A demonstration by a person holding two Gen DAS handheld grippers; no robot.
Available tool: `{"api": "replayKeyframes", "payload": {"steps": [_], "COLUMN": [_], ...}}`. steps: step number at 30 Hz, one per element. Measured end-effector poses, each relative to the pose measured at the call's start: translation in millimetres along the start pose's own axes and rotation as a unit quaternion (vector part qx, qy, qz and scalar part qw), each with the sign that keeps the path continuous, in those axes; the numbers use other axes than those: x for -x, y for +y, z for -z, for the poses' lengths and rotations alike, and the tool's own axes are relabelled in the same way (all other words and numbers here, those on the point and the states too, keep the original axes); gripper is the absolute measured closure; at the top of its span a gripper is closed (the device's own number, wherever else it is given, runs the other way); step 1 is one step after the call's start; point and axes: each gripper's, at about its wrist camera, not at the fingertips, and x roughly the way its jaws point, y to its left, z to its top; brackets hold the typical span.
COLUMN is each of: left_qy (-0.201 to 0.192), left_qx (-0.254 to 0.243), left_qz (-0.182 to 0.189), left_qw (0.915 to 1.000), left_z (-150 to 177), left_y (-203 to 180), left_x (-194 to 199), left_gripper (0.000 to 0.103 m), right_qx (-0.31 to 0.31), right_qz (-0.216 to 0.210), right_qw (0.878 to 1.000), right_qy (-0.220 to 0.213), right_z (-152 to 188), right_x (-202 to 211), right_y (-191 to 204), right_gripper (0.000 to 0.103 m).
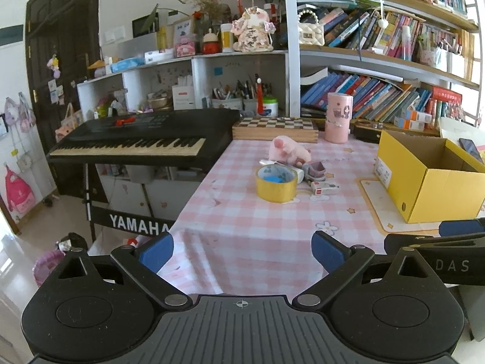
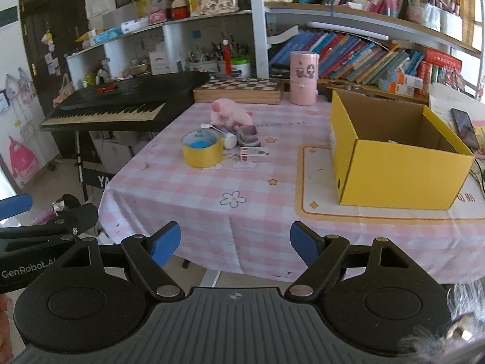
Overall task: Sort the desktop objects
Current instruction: 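Withdraw both open tools from the yellow box back over the table, then move the left tool to the yellow tape roll while the right tool reaches the white staple box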
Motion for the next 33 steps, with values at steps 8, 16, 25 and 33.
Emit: {"api": "replayKeyframes", "payload": {"steps": [8,16,25,33], "left_qy": [0.009,0.009,0.029,0.044], "left_qx": [0.003,-0.018,-0.034,-0.044], "left_qz": [0.003,0.006,0.007,-0.005], "left_qw": [0.9999,0.9998,0.999,0.9981], "left_z": [-1.9,-3.1,-1.2,-4.1], "left_y": [-2.4,-9.0,-19.3,-28.6], "left_x": [-3.4,-6.9,-18.3,-39.5], "left_gripper": [0.004,0.004,0.004,0.004], "right_qx": [-0.001,-0.004,-0.008,-0.012], "right_qz": [0.0,0.003,0.012,-0.002], "right_qw": [1.0,1.0,1.0,0.999], "right_qy": [0.014,0.022,0.018,0.042], "right_z": [0.0,1.5,4.7,-2.1], "right_x": [-3.8,-8.4,-16.2,-44.9], "right_y": [-1.9,-6.3,-14.0,-22.9], "right_gripper": [0.024,0.025,0.025,0.027]}}
